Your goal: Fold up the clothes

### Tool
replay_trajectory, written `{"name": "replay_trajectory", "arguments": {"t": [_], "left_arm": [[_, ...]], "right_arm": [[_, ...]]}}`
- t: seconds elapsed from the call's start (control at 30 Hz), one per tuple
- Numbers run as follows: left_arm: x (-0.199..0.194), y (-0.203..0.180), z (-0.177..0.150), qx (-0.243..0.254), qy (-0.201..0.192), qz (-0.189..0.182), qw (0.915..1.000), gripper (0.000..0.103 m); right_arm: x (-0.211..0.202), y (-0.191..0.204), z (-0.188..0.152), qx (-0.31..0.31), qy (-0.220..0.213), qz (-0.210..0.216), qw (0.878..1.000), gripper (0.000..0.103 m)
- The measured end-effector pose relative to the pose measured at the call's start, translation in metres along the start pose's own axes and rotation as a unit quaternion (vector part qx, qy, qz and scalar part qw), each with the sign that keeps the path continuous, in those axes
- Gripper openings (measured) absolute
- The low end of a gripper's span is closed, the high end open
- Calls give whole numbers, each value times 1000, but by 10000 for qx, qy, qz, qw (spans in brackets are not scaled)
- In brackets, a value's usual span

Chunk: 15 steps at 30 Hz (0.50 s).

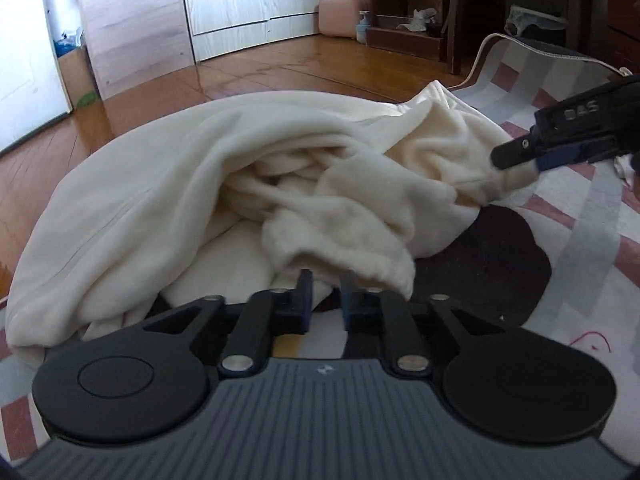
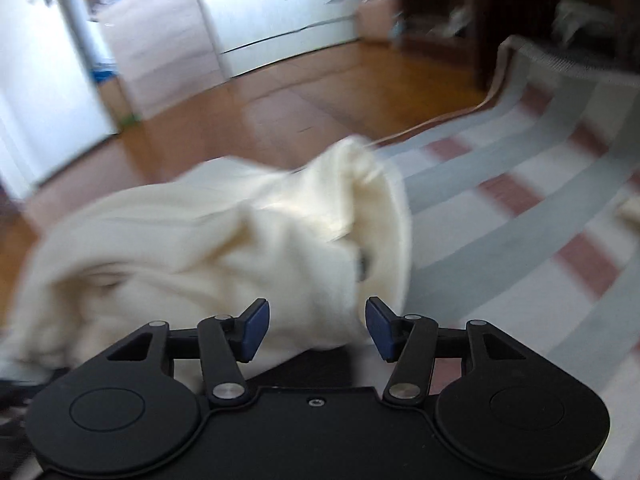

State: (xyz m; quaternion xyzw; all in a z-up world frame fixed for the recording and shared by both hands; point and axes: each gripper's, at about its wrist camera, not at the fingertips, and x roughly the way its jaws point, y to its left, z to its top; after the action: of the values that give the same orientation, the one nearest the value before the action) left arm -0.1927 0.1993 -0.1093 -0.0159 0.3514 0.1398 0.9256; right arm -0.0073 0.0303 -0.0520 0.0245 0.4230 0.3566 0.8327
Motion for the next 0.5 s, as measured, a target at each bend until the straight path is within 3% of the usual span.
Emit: {"name": "replay_trajectory", "arguments": {"t": [0.1, 0.17, 0.3, 0.4, 0.5], "left_arm": [[-1, -5, 4, 124, -157, 92, 9998, 33], [-1, -7, 8, 158, -209, 161, 9995, 42], [4, -4, 13, -27, -184, 247, 9995, 47], [14, 2, 15, -473, -76, 359, 9982, 48], [24, 3, 23, -585, -48, 510, 9970, 48]], "right_arm": [[1, 4, -7, 90, 299, 681, 9972, 60], [1, 5, -9, 63, 418, 856, 9954, 61], [0, 5, -11, -213, 373, 646, 9970, 61], [4, -4, -10, -86, 356, 549, 9978, 61], [11, -10, -14, -43, 392, 423, 9983, 61]]}}
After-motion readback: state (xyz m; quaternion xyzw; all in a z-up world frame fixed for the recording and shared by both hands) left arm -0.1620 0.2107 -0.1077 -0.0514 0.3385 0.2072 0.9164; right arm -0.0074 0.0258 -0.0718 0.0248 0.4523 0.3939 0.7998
